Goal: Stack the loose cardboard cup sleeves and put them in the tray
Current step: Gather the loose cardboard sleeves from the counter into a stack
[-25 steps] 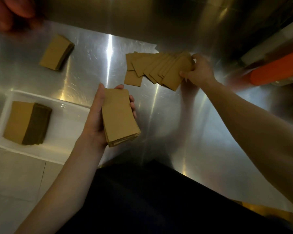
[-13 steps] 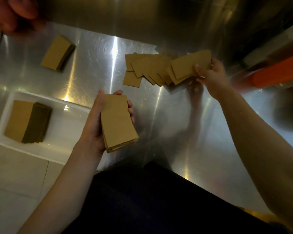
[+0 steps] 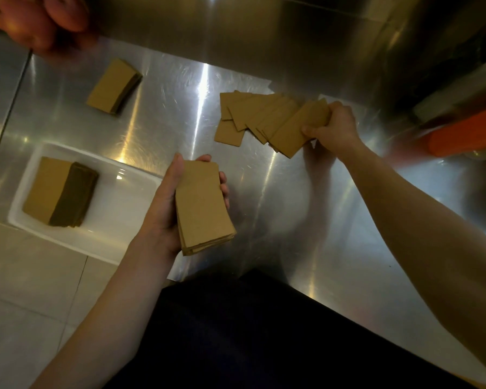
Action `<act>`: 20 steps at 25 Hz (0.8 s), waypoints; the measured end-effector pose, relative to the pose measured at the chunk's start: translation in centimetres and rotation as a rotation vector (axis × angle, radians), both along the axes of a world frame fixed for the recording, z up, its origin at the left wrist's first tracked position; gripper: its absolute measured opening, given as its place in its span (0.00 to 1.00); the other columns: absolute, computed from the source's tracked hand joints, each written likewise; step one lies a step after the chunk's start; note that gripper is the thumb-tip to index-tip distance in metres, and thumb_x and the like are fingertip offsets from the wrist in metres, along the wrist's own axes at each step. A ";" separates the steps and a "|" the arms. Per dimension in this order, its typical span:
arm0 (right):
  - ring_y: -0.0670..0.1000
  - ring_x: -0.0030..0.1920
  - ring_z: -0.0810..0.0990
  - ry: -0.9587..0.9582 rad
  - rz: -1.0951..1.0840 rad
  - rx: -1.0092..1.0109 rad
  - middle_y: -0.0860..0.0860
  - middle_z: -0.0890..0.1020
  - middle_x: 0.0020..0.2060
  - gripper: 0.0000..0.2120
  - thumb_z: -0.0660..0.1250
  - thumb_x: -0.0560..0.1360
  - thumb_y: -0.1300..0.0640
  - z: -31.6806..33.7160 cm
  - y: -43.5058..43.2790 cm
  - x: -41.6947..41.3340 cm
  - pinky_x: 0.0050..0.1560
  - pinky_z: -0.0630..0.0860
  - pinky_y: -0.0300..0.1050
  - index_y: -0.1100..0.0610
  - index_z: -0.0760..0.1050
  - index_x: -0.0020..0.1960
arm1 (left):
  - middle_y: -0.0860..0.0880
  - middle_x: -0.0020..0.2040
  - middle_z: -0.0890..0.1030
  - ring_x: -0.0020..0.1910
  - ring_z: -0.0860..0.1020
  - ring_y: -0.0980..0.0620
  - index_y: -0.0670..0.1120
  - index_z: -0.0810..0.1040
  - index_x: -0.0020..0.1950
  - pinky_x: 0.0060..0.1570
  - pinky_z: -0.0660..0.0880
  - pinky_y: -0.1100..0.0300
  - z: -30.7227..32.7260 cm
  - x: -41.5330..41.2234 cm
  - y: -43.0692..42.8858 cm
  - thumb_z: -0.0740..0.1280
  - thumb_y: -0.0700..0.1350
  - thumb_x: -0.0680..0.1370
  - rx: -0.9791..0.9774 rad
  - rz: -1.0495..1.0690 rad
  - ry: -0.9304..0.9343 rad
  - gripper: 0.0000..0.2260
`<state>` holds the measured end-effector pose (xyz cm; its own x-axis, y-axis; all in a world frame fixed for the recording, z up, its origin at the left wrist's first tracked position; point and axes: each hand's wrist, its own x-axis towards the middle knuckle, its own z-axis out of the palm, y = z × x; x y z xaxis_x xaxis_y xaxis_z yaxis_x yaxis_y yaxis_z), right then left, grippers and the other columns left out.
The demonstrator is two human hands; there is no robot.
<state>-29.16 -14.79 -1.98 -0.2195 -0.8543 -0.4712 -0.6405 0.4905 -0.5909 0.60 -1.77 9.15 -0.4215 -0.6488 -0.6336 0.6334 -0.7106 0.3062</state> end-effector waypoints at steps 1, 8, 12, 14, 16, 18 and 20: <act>0.55 0.61 0.74 -0.041 -0.023 0.005 0.55 0.72 0.64 0.33 0.76 0.69 0.51 0.1 0.2 0.1 0.60 0.73 0.51 0.58 0.65 0.68 | 0.44 0.50 0.81 0.45 0.81 0.49 0.49 0.79 0.56 0.46 0.81 0.53 0.1 0.0 0.1 0.78 0.58 0.65 0.004 0.004 -0.001 0.25; 0.48 0.53 0.76 -0.605 -0.205 -0.013 0.44 0.73 0.53 0.19 0.66 0.77 0.61 5.2 4.4 0.5 0.46 0.78 0.42 0.53 0.64 0.64 | 0.44 0.50 0.81 0.46 0.81 0.49 0.49 0.77 0.58 0.46 0.81 0.53 0.4 -0.3 0.7 0.71 0.60 0.70 0.022 0.024 0.001 0.22; 0.49 0.56 0.74 -0.674 -0.119 0.019 0.48 0.72 0.58 0.16 0.64 0.79 0.61 8.2 7.0 1.0 0.53 0.76 0.45 0.51 0.65 0.63 | 0.44 0.50 0.81 0.45 0.81 0.49 0.50 0.74 0.60 0.47 0.81 0.53 -0.2 -0.5 1.4 0.68 0.63 0.71 0.039 0.028 -0.025 0.23; 0.51 0.56 0.74 -0.724 -0.059 0.031 0.49 0.73 0.57 0.15 0.63 0.79 0.62 9.7 8.3 1.5 0.53 0.75 0.48 0.52 0.67 0.63 | 0.43 0.51 0.81 0.46 0.81 0.48 0.51 0.74 0.61 0.48 0.80 0.52 -0.6 -0.4 2.1 0.67 0.65 0.71 0.043 0.019 -0.024 0.25; 0.53 0.52 0.73 -0.800 -0.007 0.045 0.52 0.72 0.56 0.15 0.61 0.79 0.64 11.3 9.4 2.3 0.48 0.74 0.45 0.55 0.67 0.65 | 0.42 0.52 0.81 0.48 0.81 0.47 0.51 0.75 0.62 0.49 0.80 0.52 -0.8 -0.3 2.7 0.67 0.66 0.71 0.040 0.000 -0.016 0.26; 0.54 0.52 0.72 -0.882 0.051 0.070 0.54 0.72 0.57 0.20 0.62 0.78 0.64 12.7 10.6 3.4 0.46 0.74 0.44 0.58 0.65 0.68 | 0.42 0.53 0.81 0.48 0.81 0.46 0.50 0.76 0.61 0.48 0.80 0.51 -1.1 -0.3 3.4 0.67 0.66 0.71 0.037 -0.013 -0.022 0.26; 0.54 0.52 0.73 -0.909 0.087 0.100 0.55 0.72 0.57 0.22 0.64 0.74 0.62 13.9 11.6 4.8 0.48 0.74 0.45 0.57 0.66 0.68 | 0.42 0.54 0.82 0.47 0.82 0.45 0.49 0.79 0.60 0.46 0.82 0.50 -1.5 -0.3 3.9 0.64 0.67 0.73 0.025 -0.046 -0.085 0.26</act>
<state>-24.41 -3.20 11.90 0.3350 -0.7966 -0.5031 0.0132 0.5379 -0.8429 0.31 2.13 7.69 -0.3943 -0.6136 -0.6841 0.5721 -0.7465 0.3398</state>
